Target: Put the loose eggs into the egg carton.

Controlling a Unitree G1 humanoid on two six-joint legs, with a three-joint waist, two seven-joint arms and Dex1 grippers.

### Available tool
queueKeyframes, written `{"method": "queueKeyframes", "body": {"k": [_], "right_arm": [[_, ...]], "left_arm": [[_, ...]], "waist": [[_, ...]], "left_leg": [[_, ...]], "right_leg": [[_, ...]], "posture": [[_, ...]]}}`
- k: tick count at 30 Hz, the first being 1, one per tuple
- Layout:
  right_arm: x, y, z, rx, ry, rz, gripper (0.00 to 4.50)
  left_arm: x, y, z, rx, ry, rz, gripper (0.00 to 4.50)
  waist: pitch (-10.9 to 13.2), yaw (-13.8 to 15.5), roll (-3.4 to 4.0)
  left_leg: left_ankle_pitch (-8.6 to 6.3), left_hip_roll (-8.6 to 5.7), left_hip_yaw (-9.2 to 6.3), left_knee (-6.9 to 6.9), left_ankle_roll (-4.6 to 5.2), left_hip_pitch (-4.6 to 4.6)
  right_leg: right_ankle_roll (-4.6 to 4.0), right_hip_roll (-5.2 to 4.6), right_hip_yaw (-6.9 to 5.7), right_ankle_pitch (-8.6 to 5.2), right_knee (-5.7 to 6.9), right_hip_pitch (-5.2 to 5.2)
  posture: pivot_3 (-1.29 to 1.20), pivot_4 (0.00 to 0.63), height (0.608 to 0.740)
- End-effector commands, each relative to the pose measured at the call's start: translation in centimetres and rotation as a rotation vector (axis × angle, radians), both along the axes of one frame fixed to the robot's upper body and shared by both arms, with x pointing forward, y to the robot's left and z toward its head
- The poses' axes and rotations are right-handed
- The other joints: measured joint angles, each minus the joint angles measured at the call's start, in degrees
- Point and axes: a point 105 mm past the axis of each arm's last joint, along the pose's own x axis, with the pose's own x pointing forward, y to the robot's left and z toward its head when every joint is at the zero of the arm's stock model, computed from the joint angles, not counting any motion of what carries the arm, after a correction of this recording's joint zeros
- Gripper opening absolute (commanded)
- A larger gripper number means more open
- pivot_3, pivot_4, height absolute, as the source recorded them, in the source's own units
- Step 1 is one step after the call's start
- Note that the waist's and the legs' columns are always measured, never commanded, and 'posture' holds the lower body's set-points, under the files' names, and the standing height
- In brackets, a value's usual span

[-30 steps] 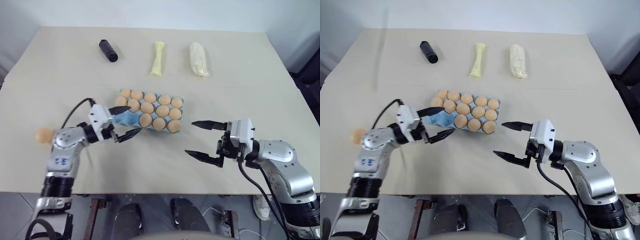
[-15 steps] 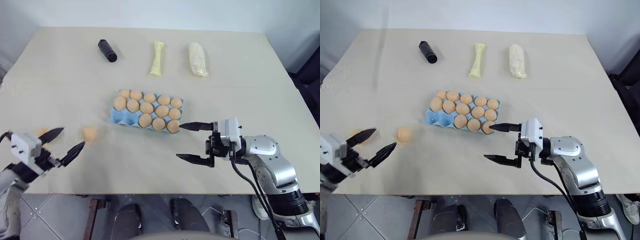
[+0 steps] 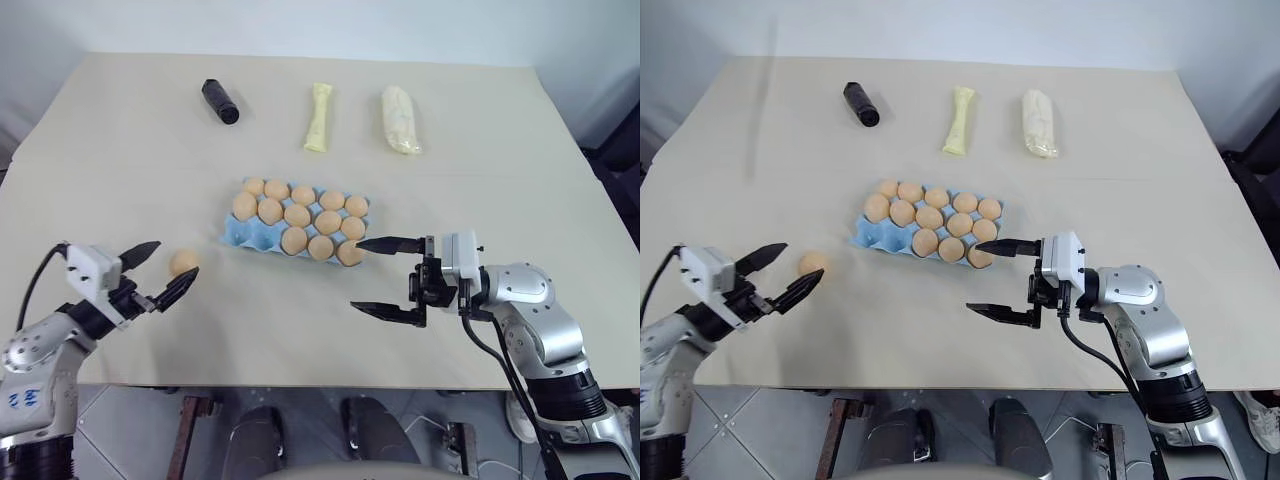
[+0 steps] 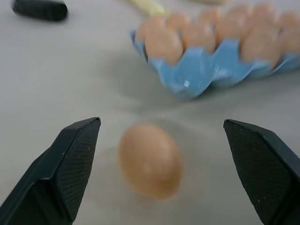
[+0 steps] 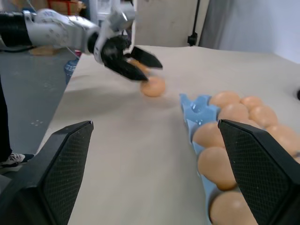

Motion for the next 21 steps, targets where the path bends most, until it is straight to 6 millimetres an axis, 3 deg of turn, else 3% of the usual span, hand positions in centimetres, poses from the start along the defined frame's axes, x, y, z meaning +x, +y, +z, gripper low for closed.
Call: {"method": "queueKeyframes", "body": {"k": [1, 5, 12, 15, 18, 21], "right_arm": [[-0.4, -0.3, 1.0, 0.007, -0.040, -0.020, 4.50], [-0.7, -0.5, 0.8, 0.006, -0.034, -0.044, 4.50], [-0.6, -0.8, 1.1, 0.011, -0.044, -0.071, 4.50], [-0.4, -1.0, 1.1, 0.013, -0.052, -0.086, 4.50], [-0.3, -1.2, 1.2, 0.018, -0.055, -0.104, 4.50], [-0.4, -1.2, 1.1, 0.019, -0.054, -0.110, 4.50]], "left_arm": [[1.2, 0.5, 0.0, 0.047, -0.018, 0.017, 4.48], [1.9, -0.7, -0.8, 0.035, -0.002, -0.031, 4.48], [1.8, -1.3, -0.7, 0.017, 0.008, -0.078, 2.31], [1.7, -3.0, 2.3, -0.032, -0.108, -0.167, 1.78], [1.9, -6.2, 4.8, -0.034, -0.177, -0.299, 1.78], [2.7, -8.7, 5.8, -0.029, -0.204, -0.383, 1.78]], "waist": [[0.00, 0.04, 0.00], [0.00, 0.22, 0.00], [0.00, 0.21, 0.00], [0.00, 0.30, 0.00], [-0.01, 0.71, -0.04], [-0.01, 1.24, -0.03]], "left_leg": [[0.00, 0.00, 0.00, -0.01, 0.00, -0.02], [-0.02, 0.02, 0.04, -0.01, 0.00, -0.04], [-0.01, 0.03, 0.08, 0.05, 0.00, -0.01], [0.00, 0.02, 0.08, 0.06, 0.01, -0.01], [-0.01, 0.02, 0.05, 0.07, 0.01, -0.04], [0.00, -0.04, 0.00, 0.10, 0.01, -0.04]], "right_leg": [[0.00, 0.01, -0.01, 0.00, -0.01, -0.02], [0.01, -0.06, -0.07, 0.00, -0.05, -0.05], [0.03, -0.08, -0.11, 0.01, 0.05, -0.04], [0.03, -0.09, -0.12, 0.01, 0.07, -0.04], [0.03, -0.11, -0.16, 0.01, 0.06, -0.02], [0.04, -0.11, -0.20, 0.02, 0.05, 0.02]], "posture": [[0.00, 0.150, 0.740], [0.00, 0.150, 0.740], [0.00, 0.150, 0.740], [0.00, 0.150, 0.740], [0.00, 0.150, 0.740], [0.00, 0.150, 0.740]]}}
